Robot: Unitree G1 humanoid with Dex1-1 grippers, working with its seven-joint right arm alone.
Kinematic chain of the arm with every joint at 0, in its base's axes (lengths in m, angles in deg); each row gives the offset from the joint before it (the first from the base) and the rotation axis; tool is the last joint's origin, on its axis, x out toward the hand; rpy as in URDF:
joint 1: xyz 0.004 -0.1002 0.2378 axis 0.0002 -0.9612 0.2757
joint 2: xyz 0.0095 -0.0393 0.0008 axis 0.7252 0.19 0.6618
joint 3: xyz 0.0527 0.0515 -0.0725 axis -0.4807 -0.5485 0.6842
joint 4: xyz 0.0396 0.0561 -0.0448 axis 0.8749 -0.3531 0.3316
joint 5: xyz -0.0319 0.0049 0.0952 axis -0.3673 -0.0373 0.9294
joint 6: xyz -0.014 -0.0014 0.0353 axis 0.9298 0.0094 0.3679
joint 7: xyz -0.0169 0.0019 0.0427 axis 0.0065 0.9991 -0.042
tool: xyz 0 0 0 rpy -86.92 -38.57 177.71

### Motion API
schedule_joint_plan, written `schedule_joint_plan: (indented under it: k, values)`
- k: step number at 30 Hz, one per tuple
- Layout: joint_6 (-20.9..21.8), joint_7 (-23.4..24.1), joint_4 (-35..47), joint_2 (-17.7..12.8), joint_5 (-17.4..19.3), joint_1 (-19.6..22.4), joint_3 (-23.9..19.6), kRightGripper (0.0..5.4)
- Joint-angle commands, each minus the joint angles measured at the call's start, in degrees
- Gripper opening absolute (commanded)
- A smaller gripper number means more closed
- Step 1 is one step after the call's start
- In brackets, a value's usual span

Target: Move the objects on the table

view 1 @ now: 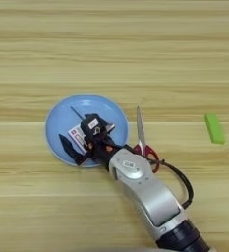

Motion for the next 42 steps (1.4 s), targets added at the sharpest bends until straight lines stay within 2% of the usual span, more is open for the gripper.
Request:
schedule_joint_plan:
  k: [1,14,33,42]
  values:
    - [1.4,0.8,4.7,1.0,-0.5,2.1,-0.9,5.32]
    - [0.3,0.6,9.1,0.1,-0.3,1.5,-3.7,5.38]
    - [0.6,0.4,10.5,-5.0,2.7,0.9,-17.2,5.38]
    - [1.2,0.4,9.3,-6.4,3.8,0.9,-20.6,5.38]
